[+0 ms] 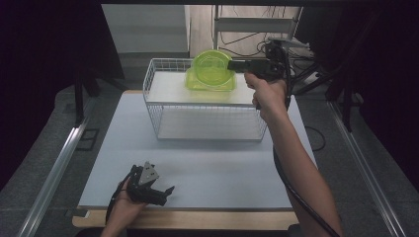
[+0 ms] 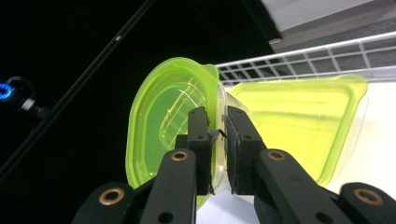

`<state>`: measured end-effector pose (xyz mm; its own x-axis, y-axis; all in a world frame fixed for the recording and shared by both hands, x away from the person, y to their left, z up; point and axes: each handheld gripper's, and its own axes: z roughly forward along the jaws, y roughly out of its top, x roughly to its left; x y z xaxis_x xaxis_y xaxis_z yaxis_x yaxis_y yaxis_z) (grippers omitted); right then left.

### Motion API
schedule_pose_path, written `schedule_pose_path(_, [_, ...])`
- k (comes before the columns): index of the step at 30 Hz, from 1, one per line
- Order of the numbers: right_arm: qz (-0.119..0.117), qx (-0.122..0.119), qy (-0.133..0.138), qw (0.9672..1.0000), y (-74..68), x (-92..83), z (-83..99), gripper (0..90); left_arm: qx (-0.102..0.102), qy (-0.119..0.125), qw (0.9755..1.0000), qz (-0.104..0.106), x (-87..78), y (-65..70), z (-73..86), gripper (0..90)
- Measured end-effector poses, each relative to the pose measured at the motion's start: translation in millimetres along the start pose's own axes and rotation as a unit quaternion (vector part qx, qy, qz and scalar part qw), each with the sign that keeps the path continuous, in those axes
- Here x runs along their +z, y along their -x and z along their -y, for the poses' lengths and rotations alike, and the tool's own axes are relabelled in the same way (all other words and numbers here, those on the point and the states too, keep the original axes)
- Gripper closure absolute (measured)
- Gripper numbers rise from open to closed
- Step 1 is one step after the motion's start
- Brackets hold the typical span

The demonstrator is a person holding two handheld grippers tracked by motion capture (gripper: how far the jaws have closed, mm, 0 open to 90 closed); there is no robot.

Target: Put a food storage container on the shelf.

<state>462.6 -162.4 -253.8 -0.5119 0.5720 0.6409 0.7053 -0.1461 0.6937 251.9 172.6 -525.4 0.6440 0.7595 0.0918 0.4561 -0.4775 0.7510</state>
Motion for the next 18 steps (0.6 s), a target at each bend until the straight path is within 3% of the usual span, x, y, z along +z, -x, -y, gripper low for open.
schedule_pose_path(14, [0.03, 0.051, -0.001, 0.9983, 22.6, 33.0, -6.8, 79.6, 0.003, -0.001, 1.0, 0.003, -0.2, -0.4, 0.1, 0.3])
schedule_pose_path(18, [0.056, 0.035, 0.007, 0.9978, 21.3, 35.2, -7.0, 69.3, 0.004, -0.002, 1.0, 0.003, 0.2, -0.4, 0.2, 0.3])
